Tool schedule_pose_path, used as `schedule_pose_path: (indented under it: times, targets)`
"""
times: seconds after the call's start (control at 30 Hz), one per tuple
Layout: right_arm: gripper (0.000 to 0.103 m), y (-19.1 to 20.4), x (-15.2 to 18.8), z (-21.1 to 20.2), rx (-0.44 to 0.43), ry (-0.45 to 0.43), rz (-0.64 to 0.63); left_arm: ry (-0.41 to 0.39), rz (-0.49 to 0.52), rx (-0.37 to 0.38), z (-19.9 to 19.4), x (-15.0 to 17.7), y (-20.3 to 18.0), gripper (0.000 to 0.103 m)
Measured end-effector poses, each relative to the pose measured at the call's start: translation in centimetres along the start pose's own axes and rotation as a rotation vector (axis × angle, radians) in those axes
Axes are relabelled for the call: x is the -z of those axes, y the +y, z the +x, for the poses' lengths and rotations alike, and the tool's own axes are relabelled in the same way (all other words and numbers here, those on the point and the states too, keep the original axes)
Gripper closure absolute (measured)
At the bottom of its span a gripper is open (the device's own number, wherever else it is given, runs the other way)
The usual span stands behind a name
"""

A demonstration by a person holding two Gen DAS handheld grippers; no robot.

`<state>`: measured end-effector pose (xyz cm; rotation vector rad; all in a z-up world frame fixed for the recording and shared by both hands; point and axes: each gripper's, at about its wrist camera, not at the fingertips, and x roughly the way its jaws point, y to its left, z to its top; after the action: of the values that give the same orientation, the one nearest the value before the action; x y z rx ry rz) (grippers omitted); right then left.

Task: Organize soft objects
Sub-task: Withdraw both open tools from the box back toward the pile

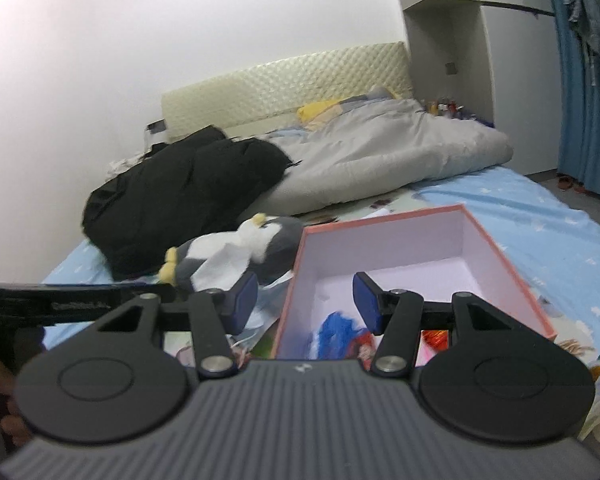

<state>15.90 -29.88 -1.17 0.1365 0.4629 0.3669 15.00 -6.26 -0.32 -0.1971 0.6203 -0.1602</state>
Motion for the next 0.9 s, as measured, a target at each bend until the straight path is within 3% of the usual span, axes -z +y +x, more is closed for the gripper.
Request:
schedule_pose_path:
  times: [0.43,0.53,0.9]
  targets:
    - [0.047,3.0,5.2,0.5,-0.025,0.145,0.062,0.05,-0.072,-0.07,-3.0,4.2,2.8,0.058]
    - [0.047,3.7,5.9,0.1,-0.033,0.158,0.063,0.05,-0.085,-0.081,-3.7,4.5,3.2,0.051]
    - [0.047,5.0,7.1,-1.3,-0.021,0.182,0.025,0.064,-0.096,-0.112,-5.9,6.9,3.6,0.048]
